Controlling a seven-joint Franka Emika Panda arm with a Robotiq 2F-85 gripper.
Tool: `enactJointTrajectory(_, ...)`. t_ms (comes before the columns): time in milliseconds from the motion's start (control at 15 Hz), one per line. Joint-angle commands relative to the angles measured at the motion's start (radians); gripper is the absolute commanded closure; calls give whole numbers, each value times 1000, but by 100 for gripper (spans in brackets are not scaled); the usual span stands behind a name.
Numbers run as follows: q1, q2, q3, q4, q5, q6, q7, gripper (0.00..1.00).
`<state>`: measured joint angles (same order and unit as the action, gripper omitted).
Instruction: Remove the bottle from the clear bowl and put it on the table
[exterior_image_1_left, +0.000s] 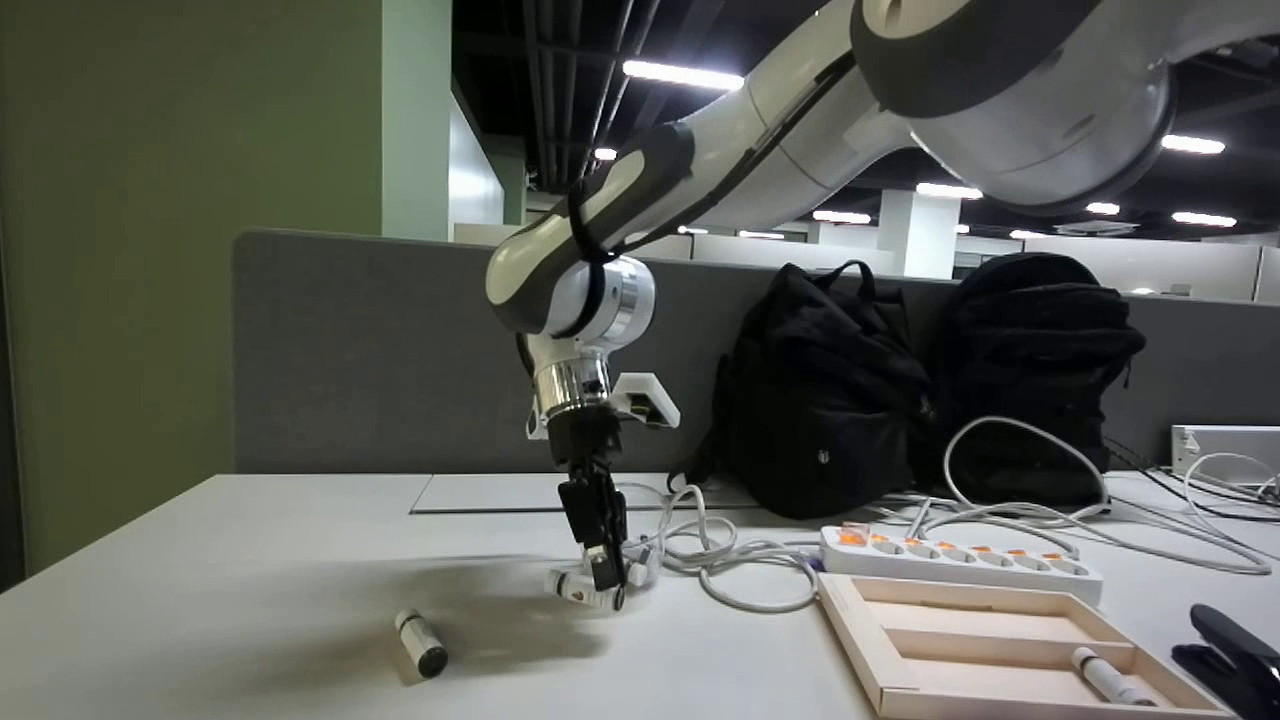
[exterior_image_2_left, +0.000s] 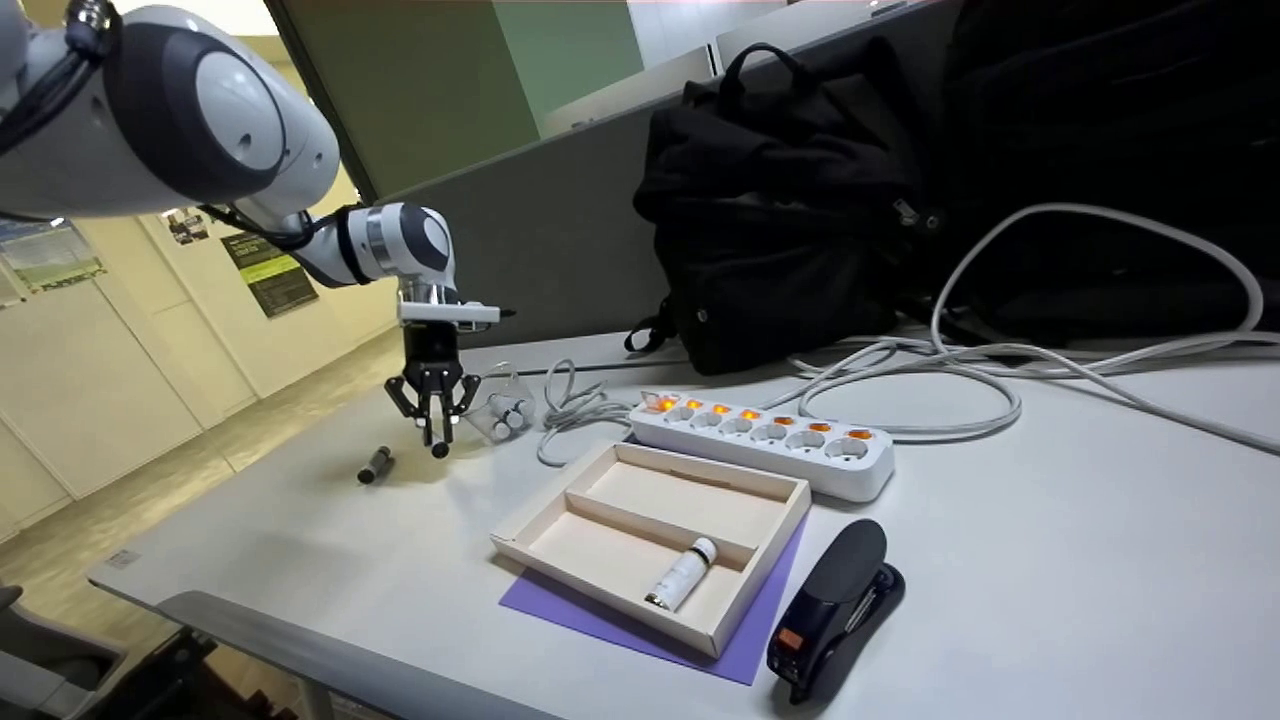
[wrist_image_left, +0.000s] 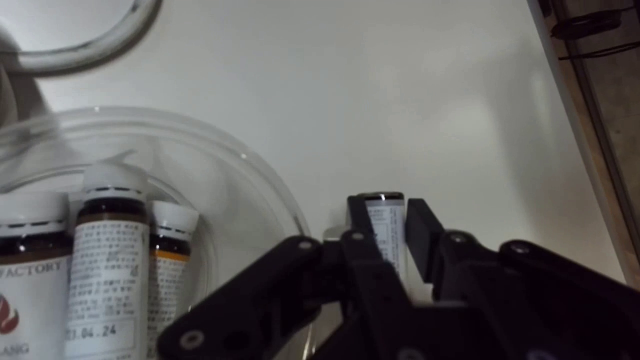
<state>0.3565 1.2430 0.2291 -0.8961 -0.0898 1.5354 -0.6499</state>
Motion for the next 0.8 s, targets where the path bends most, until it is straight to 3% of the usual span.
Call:
enactJointTrajectory(0,38,68,-15,137,-35,-66,-3,94)
enactJointTrajectory(733,72,62,-32,266,-51,-95,5,94)
